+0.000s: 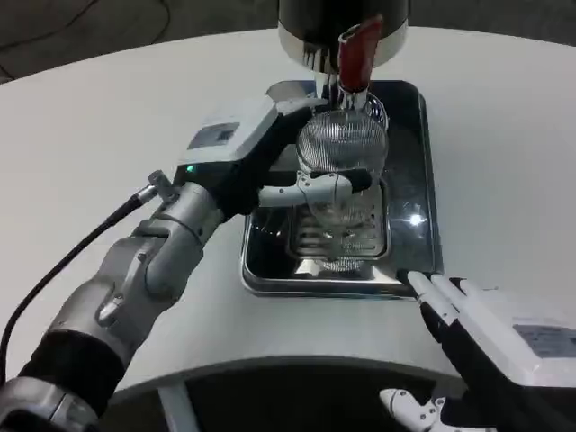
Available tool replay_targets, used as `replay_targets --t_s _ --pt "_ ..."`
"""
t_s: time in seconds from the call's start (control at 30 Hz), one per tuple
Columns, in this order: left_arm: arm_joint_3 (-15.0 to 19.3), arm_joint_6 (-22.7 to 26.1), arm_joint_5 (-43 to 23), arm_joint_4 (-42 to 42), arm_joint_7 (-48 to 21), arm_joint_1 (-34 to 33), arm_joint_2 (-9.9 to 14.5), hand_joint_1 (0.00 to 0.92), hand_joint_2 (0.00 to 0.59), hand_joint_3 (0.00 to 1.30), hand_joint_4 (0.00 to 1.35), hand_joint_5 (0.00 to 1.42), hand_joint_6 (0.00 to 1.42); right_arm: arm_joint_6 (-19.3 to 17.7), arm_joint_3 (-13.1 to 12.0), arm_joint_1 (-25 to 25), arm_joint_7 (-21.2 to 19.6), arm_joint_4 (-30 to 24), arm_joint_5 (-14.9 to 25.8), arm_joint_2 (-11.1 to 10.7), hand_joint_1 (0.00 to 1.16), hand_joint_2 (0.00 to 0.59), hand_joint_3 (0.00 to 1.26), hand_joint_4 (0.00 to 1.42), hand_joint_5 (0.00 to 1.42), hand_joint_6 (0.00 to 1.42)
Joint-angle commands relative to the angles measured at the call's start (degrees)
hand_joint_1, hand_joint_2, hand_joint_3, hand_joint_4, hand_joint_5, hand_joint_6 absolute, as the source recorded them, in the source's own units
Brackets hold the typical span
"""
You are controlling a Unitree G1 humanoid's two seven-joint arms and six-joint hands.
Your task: Grasp the cup under the faucet to collect the drink, then remove the cup.
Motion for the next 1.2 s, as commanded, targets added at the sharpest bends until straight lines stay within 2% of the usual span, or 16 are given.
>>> replay_targets --t_s 0.03,0.33,0.63,0.73,0.8,0.9,1.0,1.07,1.2 --pt "1.2 -2.5 -0.8 -1.5 1.6 2.2 1.6 0.101 0.095 0.24 0.14 0.36 0.57 -0.5 0.7 -0.2 0.6 0.6 0.0 0.2 0.26 0.397 0.00 0.00 0.00 0.00" --pt "4.6 -8.1 -4.1 -4.0 1.3 4.6 3.4 0.101 0.091 0.25 0.21 0.46 0.67 -0.5 2.2 -1.5 1.0 1.4 -0.5 0.6 0.26 0.397 0.00 0.00 0.00 0.00" --pt "8.7 -8.2 -7.7 -13.5 -0.8 11.2 5.2 0.104 0.098 0.22 0.26 0.52 0.71 -0.1 2.8 -2.0 0.8 2.3 -0.7 0.8 0.26 0.397 0.00 0.00 0.00 0.00" --pt "11.6 -7.7 -10.6 -19.8 -2.0 15.5 5.8 0.115 0.098 0.21 0.27 0.52 0.65 0.1 2.6 -1.8 0.5 2.4 -0.6 0.8 0.26 0.397 0.00 0.00 0.00 0.00" --pt "13.3 -7.3 -12.6 -23.5 -3.2 17.7 5.9 0.115 0.115 0.24 0.28 0.46 0.51 0.2 2.5 -1.7 0.4 2.5 -0.5 0.9 0.26 0.397 0.00 0.00 0.00 0.00" --pt "16.3 -6.8 -18.0 -29.2 -6.8 20.8 5.8 0.106 0.127 0.27 0.28 0.39 0.41 0.2 2.5 -1.6 0.1 2.5 -0.3 0.9 0.26 0.397 0.00 0.00 0.00 0.00" --pt "18.9 -6.0 -28.3 -34.1 -14.1 22.4 6.0 0.047 0.136 0.25 0.22 0.32 0.30 0.3 2.5 -1.6 0.0 2.6 -0.2 1.0 0.26 0.397 0.00 0.00 0.00 0.00" --pt "20.3 -3.0 -35.8 -36.9 -20.3 22.6 6.1 0.005 0.132 0.22 0.19 0.31 0.28 0.3 2.5 -1.7 -0.1 2.7 -0.2 1.0 0.26 0.397 0.00 0.00 0.00 0.00" --pt "22.6 6.2 -48.1 -41.6 -30.5 21.9 6.9 0.000 0.114 0.14 0.12 0.28 0.24 0.4 2.6 -1.7 0.1 2.8 -0.2 1.0 0.26 0.397 0.00 0.00 0.00 0.00"
